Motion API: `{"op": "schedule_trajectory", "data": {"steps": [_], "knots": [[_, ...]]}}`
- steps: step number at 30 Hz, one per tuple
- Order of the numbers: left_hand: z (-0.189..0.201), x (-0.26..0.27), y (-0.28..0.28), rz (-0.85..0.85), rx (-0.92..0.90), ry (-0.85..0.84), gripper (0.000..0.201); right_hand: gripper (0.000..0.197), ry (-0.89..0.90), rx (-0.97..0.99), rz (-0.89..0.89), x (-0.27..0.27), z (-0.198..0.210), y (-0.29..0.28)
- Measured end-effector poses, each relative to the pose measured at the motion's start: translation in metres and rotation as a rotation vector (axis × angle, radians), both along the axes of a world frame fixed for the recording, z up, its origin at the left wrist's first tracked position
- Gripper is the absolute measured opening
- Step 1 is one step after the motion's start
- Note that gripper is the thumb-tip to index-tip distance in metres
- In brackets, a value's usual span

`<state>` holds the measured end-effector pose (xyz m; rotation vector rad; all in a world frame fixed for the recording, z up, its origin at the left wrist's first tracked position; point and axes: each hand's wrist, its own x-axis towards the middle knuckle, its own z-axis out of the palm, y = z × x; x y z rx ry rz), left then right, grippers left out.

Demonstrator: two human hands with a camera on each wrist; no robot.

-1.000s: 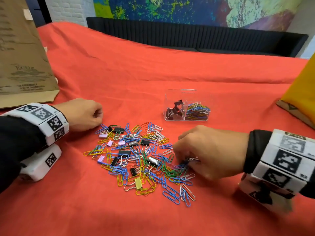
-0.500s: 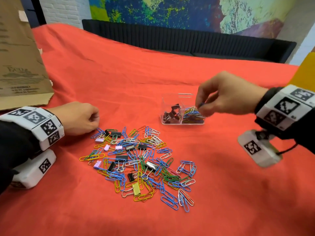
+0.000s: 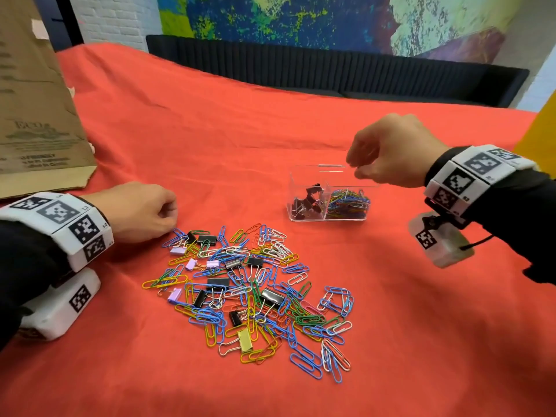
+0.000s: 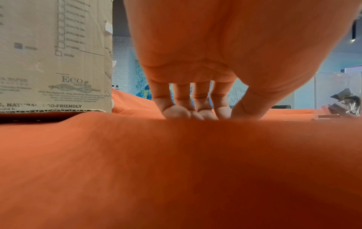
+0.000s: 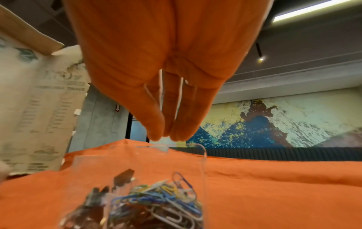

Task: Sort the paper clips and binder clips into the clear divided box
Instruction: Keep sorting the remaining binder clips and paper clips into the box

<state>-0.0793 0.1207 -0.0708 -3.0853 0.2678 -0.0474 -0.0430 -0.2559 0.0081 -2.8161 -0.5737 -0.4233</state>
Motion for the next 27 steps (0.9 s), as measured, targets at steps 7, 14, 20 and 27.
{"op": "schedule_trajectory", "data": {"steps": [7, 14, 20, 27], "knots": [[0.002, -0.003, -0.005, 0.017, 0.010, -0.004, 0.017, 0.032, 0.301, -0.287, 0.331, -0.066, -0.014, 0.037], [0.002, -0.003, -0.005, 0.005, 0.019, -0.003, 0.014, 0.075, 0.516, -0.465, 0.570, -0.096, -0.041, 0.039], [0.002, -0.004, -0.005, 0.001, 0.013, 0.002, 0.015, 0.024, 0.369, -0.409, 0.550, -0.096, -0.047, 0.045], [0.002, -0.007, -0.007, 0.008, 0.014, 0.009, 0.017, 0.014, 0.333, -0.439, 0.438, -0.091, -0.046, 0.051]]}}
